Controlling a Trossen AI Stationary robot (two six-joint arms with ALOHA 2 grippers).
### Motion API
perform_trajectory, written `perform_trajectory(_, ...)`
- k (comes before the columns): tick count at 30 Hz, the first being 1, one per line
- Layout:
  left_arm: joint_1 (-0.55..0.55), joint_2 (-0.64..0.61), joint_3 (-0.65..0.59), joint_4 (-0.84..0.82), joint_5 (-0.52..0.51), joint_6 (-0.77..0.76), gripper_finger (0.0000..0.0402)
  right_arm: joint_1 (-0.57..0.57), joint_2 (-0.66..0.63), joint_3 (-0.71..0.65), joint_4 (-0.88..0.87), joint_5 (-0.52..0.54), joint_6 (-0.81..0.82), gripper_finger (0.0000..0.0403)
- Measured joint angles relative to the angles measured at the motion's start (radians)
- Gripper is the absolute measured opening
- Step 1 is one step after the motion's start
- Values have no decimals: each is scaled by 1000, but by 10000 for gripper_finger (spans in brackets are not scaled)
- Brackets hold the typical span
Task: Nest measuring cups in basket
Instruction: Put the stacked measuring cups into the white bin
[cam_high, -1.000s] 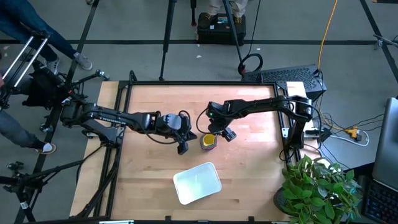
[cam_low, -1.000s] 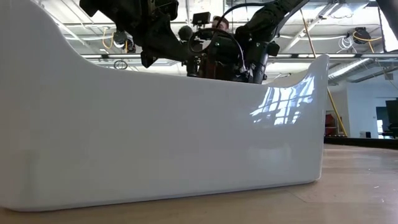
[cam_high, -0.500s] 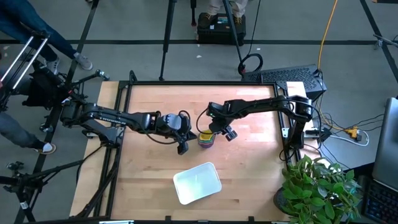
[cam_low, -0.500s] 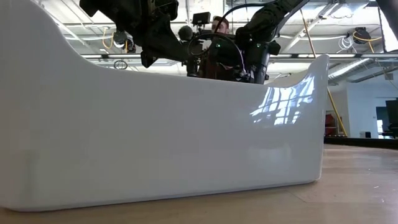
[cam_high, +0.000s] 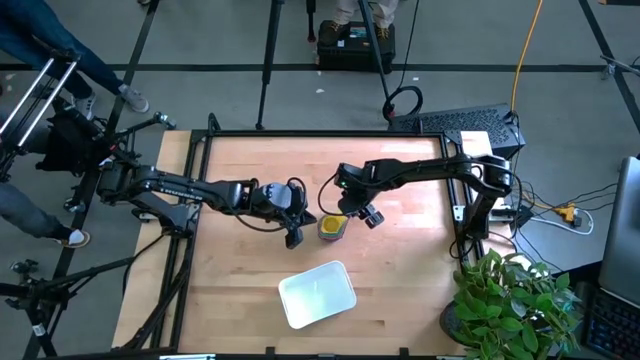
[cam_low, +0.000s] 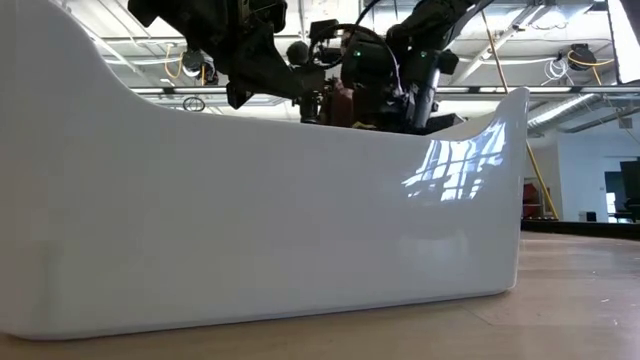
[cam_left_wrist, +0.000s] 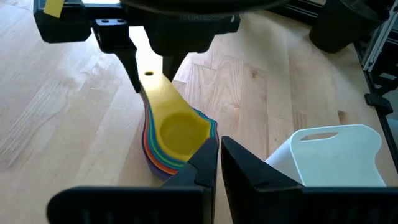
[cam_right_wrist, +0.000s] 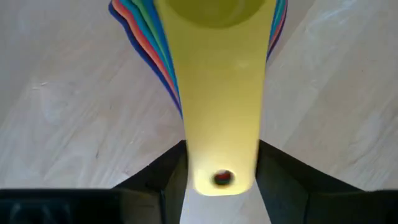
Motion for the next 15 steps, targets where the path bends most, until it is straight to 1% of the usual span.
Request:
perform_trajectory(6, -1, 0, 0, 1, 0, 0, 24, -1, -2, 0, -36, -10, 23, 193)
perform_trajectory(8, -1, 0, 0, 1, 0, 0, 24, -1, -2, 0, -32, -27, 24, 203)
perform_trajectory(15, -1, 0, 0, 1, -1, 0, 24, 5, -2, 0, 0, -25, 30, 240)
